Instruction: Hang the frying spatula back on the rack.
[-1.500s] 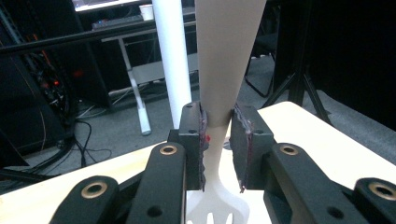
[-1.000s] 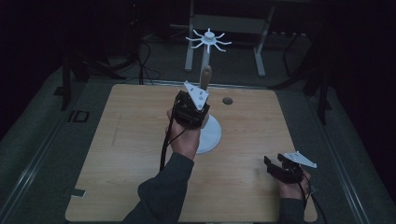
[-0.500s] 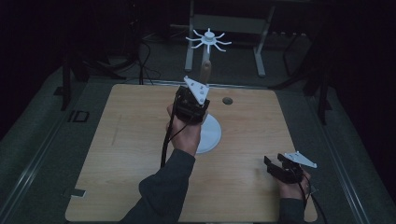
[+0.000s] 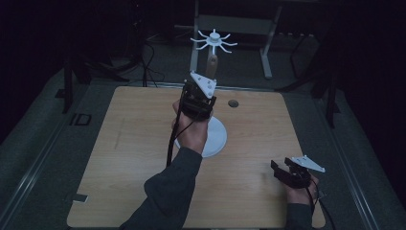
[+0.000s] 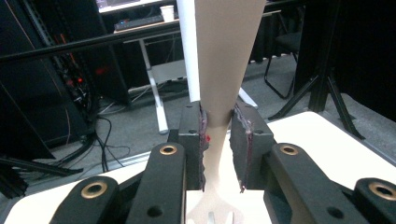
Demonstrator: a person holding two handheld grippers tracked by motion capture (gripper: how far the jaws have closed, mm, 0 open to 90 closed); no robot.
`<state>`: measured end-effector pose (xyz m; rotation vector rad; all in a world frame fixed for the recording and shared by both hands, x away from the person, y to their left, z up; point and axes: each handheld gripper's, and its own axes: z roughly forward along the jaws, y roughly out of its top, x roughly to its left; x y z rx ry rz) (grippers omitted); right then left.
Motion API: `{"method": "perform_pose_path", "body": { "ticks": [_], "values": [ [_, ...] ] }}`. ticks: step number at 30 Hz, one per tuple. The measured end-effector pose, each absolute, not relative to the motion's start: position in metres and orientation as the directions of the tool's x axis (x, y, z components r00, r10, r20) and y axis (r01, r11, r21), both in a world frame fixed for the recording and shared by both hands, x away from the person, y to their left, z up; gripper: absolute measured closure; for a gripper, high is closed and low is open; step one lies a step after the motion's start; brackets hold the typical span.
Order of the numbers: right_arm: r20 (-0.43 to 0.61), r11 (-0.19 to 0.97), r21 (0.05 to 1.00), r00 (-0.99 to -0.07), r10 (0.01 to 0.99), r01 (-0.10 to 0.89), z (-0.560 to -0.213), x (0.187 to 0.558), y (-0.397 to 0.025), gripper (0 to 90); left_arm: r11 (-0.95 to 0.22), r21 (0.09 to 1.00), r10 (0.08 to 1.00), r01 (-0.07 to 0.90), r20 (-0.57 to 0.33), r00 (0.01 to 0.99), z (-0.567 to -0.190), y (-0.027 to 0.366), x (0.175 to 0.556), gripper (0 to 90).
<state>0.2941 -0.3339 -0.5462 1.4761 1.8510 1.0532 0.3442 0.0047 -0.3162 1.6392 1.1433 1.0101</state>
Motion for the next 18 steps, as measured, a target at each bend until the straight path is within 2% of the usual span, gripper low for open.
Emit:
{"method": "perform_pose_path", "body": {
  "ticks": [18],
  "values": [
    [0.056,0.089,0.837,-0.247,0.967,0.54,-0.546,0.293,-0.336,37.1,-0.212,0.935,0.961,0.284,0.147,0.235,-0.314,0.003,0.36,75.1]
  ]
}}
